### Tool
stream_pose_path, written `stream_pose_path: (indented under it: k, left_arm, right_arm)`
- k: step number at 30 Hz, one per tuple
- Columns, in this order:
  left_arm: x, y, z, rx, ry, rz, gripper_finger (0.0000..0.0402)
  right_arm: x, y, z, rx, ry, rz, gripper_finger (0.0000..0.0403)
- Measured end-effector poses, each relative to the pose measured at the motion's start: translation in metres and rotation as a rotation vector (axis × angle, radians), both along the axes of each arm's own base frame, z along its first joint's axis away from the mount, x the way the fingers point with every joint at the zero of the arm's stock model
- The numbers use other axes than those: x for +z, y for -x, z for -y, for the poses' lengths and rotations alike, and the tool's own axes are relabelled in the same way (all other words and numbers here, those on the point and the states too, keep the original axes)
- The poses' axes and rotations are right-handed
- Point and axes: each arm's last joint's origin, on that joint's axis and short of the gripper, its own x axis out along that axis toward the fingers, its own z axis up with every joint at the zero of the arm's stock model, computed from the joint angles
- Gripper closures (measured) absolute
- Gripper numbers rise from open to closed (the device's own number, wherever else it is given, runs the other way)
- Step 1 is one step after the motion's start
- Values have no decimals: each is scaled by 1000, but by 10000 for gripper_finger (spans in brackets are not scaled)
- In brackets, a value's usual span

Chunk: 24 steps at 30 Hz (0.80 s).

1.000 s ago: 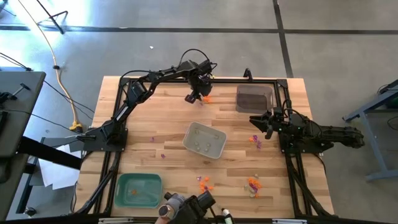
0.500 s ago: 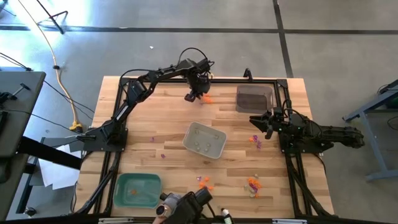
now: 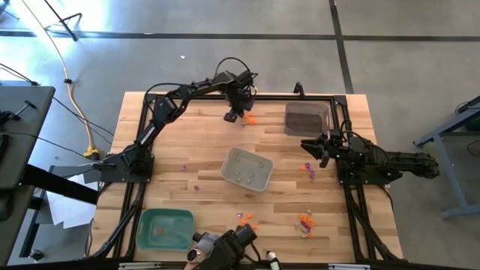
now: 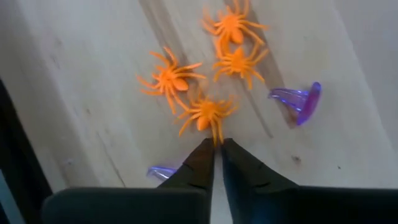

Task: Sort Halloween decoration
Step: Put the orange spider toy into the green bin

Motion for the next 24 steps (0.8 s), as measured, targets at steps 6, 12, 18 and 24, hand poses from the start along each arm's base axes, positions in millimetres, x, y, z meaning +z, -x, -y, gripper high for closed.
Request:
stream_pose_path:
  k: [6,12,18,24]
  left_arm:
    - [0,0,-1,43,-2,-4,400]
    - [3,-1,-1,83,-8,-13,401]
    - [14,-8,-3,129,-7,28,401]
    - [32,-14,8,157,29,10,401]
  right_arm:
    - [0,0,0,0,0,0,277]
    - [0,0,0,0,0,0,277]
    - [0,0,0,0,0,0,277]
    - [0,0,0,0,0,0,277]
